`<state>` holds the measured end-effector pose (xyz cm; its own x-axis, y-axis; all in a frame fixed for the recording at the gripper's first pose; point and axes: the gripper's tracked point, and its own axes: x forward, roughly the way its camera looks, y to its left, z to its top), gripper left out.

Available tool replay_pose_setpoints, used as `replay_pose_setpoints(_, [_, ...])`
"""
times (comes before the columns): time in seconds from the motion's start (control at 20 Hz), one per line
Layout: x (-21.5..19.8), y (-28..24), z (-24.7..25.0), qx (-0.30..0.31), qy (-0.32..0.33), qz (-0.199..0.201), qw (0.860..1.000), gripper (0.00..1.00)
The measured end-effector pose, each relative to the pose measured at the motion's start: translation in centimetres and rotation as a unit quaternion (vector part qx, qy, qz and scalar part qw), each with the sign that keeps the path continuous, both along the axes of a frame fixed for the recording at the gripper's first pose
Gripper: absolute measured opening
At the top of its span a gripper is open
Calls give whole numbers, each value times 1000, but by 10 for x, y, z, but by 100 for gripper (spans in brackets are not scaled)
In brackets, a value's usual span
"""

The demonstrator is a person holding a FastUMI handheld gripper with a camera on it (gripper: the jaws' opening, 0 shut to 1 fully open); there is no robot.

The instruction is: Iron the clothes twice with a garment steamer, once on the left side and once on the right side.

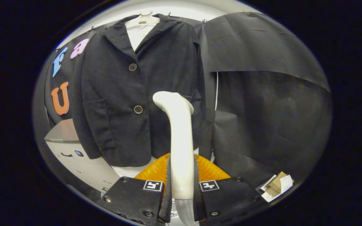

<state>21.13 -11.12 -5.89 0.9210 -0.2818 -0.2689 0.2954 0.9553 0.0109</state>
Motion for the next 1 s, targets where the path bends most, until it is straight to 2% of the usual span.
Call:
replay_pose_setpoints(0.65, [-19, 9, -86, 18, 64, 5, 998, 30])
replay_pose_setpoints(1.0, [-22, 11, -90, 26, 71, 5, 997, 30])
